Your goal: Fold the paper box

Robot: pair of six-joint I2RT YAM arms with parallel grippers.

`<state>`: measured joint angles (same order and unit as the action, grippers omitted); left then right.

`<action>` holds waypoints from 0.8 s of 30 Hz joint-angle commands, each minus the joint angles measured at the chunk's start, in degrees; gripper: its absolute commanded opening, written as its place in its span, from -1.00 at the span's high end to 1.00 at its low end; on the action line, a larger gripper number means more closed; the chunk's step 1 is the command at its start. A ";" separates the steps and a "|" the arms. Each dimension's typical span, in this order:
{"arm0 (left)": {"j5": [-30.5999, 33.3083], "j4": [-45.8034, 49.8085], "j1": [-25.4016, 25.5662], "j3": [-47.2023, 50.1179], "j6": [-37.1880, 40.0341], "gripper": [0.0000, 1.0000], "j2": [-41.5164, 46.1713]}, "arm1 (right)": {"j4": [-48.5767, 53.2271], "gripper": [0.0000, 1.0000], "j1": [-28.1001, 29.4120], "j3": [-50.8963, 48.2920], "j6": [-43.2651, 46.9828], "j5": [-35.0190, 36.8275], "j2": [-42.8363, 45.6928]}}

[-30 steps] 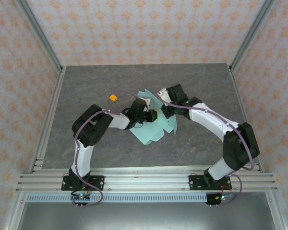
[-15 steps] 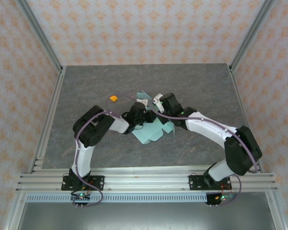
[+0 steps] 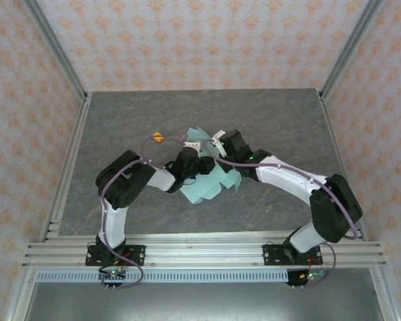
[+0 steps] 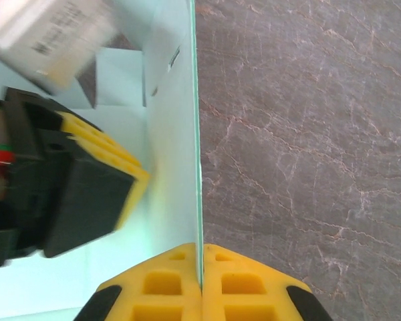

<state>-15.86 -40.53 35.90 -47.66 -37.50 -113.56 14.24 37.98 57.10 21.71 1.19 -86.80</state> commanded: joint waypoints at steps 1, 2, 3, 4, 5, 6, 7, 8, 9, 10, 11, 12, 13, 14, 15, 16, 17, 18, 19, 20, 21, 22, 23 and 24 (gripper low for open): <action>2.80 8.13 0.03 4.14 1.46 0.48 3.71 | 4.06 1.00 -2.18 0.71 5.25 -3.99 -1.01; 3.18 8.77 -0.32 4.66 1.97 0.45 5.80 | 4.32 1.00 -2.90 0.89 7.16 -5.42 -0.75; 3.52 9.66 -0.84 5.17 2.60 0.42 7.32 | 4.31 1.00 -3.75 0.99 9.20 -7.13 -0.33; 3.70 10.71 -1.52 5.60 3.17 0.40 8.71 | 4.19 1.00 -4.54 0.91 11.30 -8.76 0.22; 3.68 11.31 -2.19 6.13 3.60 0.38 9.83 | 4.07 1.00 -5.10 0.91 13.18 -9.94 0.62; 3.71 11.69 -3.05 6.86 3.90 0.36 11.17 | 3.88 1.00 -5.63 0.93 14.96 -10.68 1.05; 3.79 11.87 -3.88 7.54 3.92 0.34 12.33 | 3.86 1.00 -6.05 1.14 16.37 -11.35 1.32; 3.81 11.94 -4.97 8.28 3.84 0.33 13.57 | 4.08 1.00 -6.50 1.47 17.97 -11.90 1.58; 3.90 12.05 -6.03 9.05 3.74 0.31 14.97 | 4.38 1.00 -6.89 1.97 19.39 -12.23 1.64; 4.07 12.28 -6.88 9.58 3.70 0.30 16.43 | 4.85 1.00 -7.16 2.58 20.82 -12.44 1.66; 4.39 12.85 -7.55 10.01 3.70 0.29 17.40 | 5.12 1.00 -7.29 2.93 21.90 -12.45 1.60; 4.98 13.76 -8.20 10.20 3.74 0.28 18.54 | 5.57 1.00 -7.47 3.39 23.70 -12.29 1.62; 5.28 14.47 -8.67 10.39 3.91 0.27 19.50 | 5.80 1.00 -7.48 3.63 25.21 -12.01 1.50; 5.47 15.13 -9.03 10.48 4.00 0.27 20.26 | 5.83 1.00 -7.46 3.92 26.06 -11.84 1.48; 6.07 15.87 -9.39 10.55 4.01 0.26 21.10 | 5.74 1.00 -7.48 4.14 26.87 -11.40 1.46; 6.62 16.29 -9.53 10.57 4.10 0.26 21.89 | 5.40 1.00 -7.47 4.33 27.46 -10.83 1.46; 6.94 16.70 -9.70 10.59 4.30 0.25 22.50 | 5.11 1.00 -7.48 4.37 27.72 -10.53 1.68; 7.45 17.17 -9.80 10.58 4.51 0.25 23.13 | 4.70 1.00 -7.45 4.34 28.42 -10.12 1.96; 7.79 17.56 -9.88 10.44 4.83 0.24 23.71 | 4.28 1.00 -7.48 4.16 29.08 -9.73 2.30; 8.01 17.88 -10.04 10.39 5.39 0.23 24.31 | 3.99 1.00 -7.48 4.08 29.63 -9.19 2.58; 8.35 18.18 -10.15 10.18 6.18 0.21 24.75 | 3.64 1.00 -7.45 3.98 30.33 -8.58 2.82; 8.64 18.69 -10.43 9.84 6.55 0.19 25.19 | 3.62 1.00 -7.48 3.97 30.97 -8.33 3.12; 8.39 18.76 -10.58 9.60 8.80 0.17 25.50 | 3.78 1.00 -7.53 4.09 31.55 -8.35 3.23; 7.99 18.74 -10.84 9.15 10.23 0.15 25.82 | 4.04 1.00 -7.70 4.32 31.80 -8.75 3.47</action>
<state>-9.93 -24.01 25.89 -37.71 -31.88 -89.36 18.00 30.63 59.90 50.26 -8.80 -85.56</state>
